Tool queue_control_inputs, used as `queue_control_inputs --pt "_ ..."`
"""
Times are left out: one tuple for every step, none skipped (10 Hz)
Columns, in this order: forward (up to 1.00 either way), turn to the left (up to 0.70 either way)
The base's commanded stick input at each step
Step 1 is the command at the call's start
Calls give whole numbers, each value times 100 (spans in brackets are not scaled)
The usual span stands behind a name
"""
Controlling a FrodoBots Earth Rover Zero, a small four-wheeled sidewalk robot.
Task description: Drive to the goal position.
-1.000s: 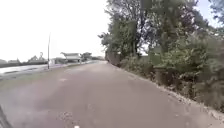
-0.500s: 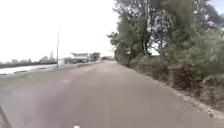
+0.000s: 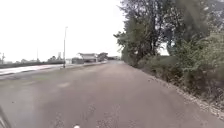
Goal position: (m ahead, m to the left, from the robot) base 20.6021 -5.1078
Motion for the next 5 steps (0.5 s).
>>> queue_control_inputs --pt "100 -10" --pt "100 -10" --pt "100 -10" --pt "100 -10" --pt "100 -10"
